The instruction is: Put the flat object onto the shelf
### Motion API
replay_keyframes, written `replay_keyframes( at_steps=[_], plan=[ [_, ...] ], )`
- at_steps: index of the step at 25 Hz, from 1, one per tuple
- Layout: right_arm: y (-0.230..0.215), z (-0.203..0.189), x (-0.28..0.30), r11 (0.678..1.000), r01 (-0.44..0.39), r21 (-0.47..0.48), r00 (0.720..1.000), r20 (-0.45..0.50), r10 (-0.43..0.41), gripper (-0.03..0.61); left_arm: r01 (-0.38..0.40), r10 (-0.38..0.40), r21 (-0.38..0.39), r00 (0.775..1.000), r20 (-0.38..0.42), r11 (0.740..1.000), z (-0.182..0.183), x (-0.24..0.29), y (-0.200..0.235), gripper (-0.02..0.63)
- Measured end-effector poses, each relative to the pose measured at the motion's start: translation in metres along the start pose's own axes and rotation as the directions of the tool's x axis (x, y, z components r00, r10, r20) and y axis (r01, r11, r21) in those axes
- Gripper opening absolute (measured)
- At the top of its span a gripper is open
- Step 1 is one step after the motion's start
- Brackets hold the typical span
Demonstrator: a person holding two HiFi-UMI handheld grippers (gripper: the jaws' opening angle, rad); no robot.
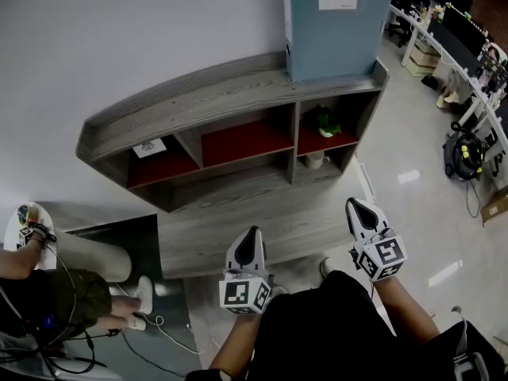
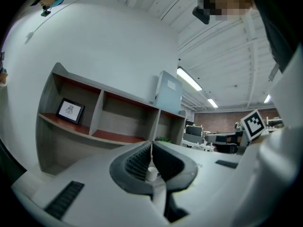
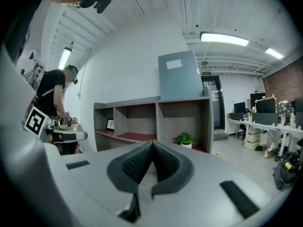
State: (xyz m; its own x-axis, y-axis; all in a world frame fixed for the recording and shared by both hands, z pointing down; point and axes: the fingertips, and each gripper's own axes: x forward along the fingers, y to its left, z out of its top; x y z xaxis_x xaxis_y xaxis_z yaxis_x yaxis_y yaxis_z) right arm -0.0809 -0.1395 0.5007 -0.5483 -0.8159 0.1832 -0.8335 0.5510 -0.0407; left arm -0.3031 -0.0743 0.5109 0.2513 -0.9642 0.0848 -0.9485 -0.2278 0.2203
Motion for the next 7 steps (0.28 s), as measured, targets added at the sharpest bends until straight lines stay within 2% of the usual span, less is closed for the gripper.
replay_keyframes(
  at_steps=[7],
  plan=[
    [0.01,0.0,-0.009,0.999,0.041,-0.002,0.999,0.023,-0.041,-0.002,0.017,-0.017,-0.013,1.0,0.013,1.0,-0.002,-0.017,0.01,0.017]
  ],
)
